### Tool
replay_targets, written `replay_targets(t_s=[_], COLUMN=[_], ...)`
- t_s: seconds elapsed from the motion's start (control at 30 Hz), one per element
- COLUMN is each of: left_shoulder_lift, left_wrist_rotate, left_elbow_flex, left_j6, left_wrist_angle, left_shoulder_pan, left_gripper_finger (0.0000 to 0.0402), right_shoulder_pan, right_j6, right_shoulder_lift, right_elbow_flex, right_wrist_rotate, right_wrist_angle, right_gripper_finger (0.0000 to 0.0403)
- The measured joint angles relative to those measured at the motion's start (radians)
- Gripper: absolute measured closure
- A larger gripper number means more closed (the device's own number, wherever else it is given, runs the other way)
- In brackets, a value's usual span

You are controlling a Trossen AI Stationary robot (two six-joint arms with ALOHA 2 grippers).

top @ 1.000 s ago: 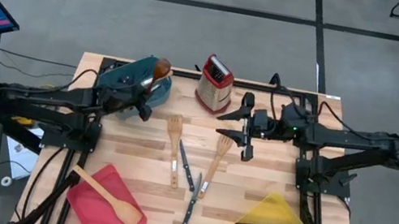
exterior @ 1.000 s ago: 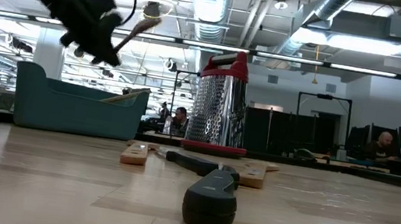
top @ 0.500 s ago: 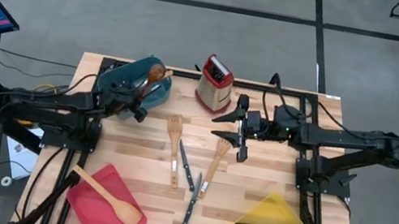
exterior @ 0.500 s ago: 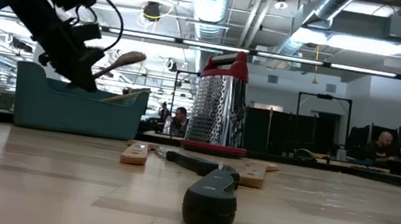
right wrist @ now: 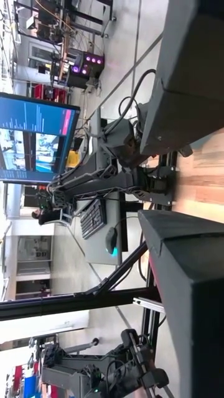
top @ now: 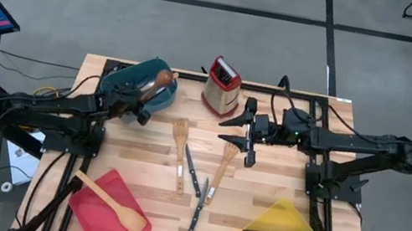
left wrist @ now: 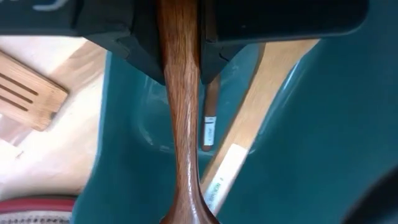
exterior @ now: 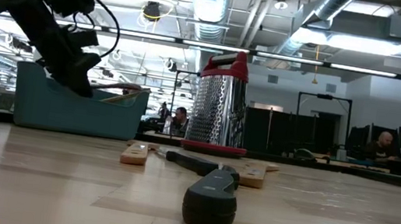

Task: Pick & Place Kitchen Items
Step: Put the brown wooden serving spoon into the blue bin

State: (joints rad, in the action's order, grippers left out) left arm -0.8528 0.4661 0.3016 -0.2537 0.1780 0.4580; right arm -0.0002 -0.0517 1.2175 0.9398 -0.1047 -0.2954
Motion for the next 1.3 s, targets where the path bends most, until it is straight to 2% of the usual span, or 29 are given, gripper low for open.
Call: replay_targets(t_s=[0.2, 0.4, 0.57, 0.83, 1.07, 1.23, 1.3], left_shoulder_lift=[-0.001, -0.001, -0.001, -0.001, -0.001, -0.001, -0.001], left_wrist_rotate=[-0.023, -0.029, -0.029, -0.028, -0.028, -0.052, -0.056], left_elbow_flex=[0.000, 0.000, 0.000, 0.000, 0.000, 0.000, 0.000], left_j6=[0.034, 0.142, 0.145, 0.140, 0.136, 0.139, 0.140], left_wrist_angle=[0.014, 0.021, 0.025, 0.092, 0.103, 0.103, 0.103], left_shoulder_pan=[0.000, 0.000, 0.000, 0.000, 0.000, 0.000, 0.000], left_gripper_finger=[0.0361, 0.0343, 0.0361, 0.0342, 0.0361, 0.0334, 0.0335], right_shoulder_pan=[0.000, 0.000, 0.000, -0.001, -0.003, -0.003, -0.003], right_j6=[0.000, 0.000, 0.000, -0.003, -0.008, -0.009, -0.010], right_shoulder_lift=[0.000, 0.000, 0.000, 0.000, 0.000, 0.000, 0.000], right_elbow_flex=[0.000, 0.000, 0.000, 0.000, 0.000, 0.000, 0.000], right_wrist_rotate=[0.000, 0.000, 0.000, 0.000, 0.000, 0.000, 0.000], right_wrist_angle=[0.016, 0.030, 0.034, 0.034, 0.034, 0.034, 0.034], right_gripper_finger=[0.0242, 0.0242, 0.0245, 0.0246, 0.0250, 0.0249, 0.0249])
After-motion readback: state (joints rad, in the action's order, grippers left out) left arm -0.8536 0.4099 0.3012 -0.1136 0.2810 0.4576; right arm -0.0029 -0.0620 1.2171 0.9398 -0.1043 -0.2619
